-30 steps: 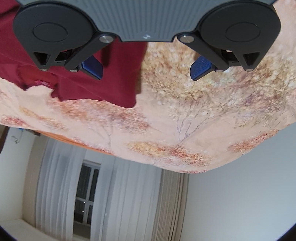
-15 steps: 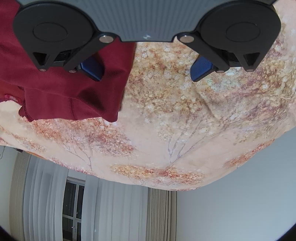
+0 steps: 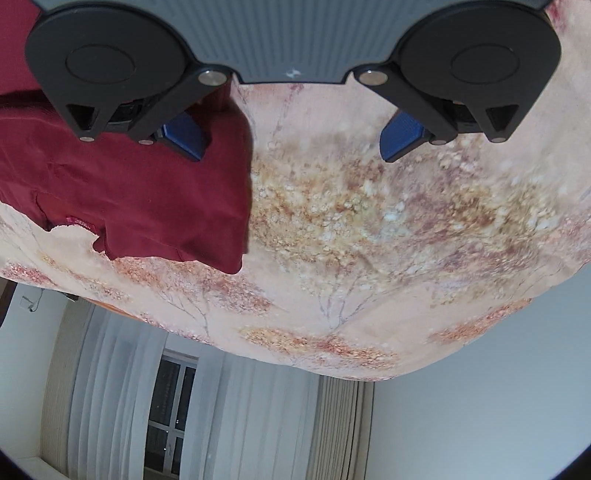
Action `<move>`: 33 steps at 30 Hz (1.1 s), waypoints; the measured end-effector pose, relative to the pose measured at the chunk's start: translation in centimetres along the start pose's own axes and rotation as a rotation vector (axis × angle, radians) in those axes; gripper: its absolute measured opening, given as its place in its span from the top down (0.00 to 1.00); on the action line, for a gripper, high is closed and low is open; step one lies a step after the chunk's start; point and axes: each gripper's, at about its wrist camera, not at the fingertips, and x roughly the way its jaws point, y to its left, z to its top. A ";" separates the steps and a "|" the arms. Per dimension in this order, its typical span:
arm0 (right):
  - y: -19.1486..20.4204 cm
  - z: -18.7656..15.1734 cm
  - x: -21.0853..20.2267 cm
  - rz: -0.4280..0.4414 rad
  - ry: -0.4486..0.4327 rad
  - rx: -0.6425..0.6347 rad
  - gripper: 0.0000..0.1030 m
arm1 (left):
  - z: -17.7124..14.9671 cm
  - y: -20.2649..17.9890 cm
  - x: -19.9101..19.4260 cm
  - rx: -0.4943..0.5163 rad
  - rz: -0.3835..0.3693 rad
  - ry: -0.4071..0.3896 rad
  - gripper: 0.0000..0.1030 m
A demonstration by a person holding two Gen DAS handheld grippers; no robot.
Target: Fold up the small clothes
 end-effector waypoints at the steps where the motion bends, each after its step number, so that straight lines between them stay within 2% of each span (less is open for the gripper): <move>1: 0.2 -0.3 -0.4 -0.007 0.003 -0.011 0.01 | 0.0 0.0 -0.3 -0.006 0.003 -0.002 0.00; 5: 0.6 -1.2 -2.6 -0.008 0.009 -0.028 0.01 | -0.4 0.0 -2.0 -0.009 -0.025 -0.001 0.00; 10: 0.6 -3.8 -5.9 0.009 0.029 -0.023 0.01 | -3.0 0.8 -5.4 0.000 -0.094 0.025 0.00; 17: -0.6 -7.8 -11.3 0.019 0.006 0.086 0.01 | -8.1 1.9 -12.0 0.109 -0.178 0.025 0.00; 21: -0.4 -9.9 -13.8 0.014 -0.001 0.121 0.01 | -11.1 2.1 -15.4 0.174 -0.190 -0.007 0.00; 26: 0.8 -12.6 -16.9 0.017 -0.068 0.105 0.01 | -13.7 1.7 -18.3 0.260 -0.179 -0.048 0.00; 31: 1.7 -14.0 -18.9 0.018 -0.100 0.057 0.01 | -15.0 1.9 -19.8 0.249 -0.190 -0.049 0.00; 33: 2.0 -14.6 -19.5 0.032 -0.113 0.023 0.01 | -15.3 1.9 -20.9 0.227 -0.224 -0.051 0.00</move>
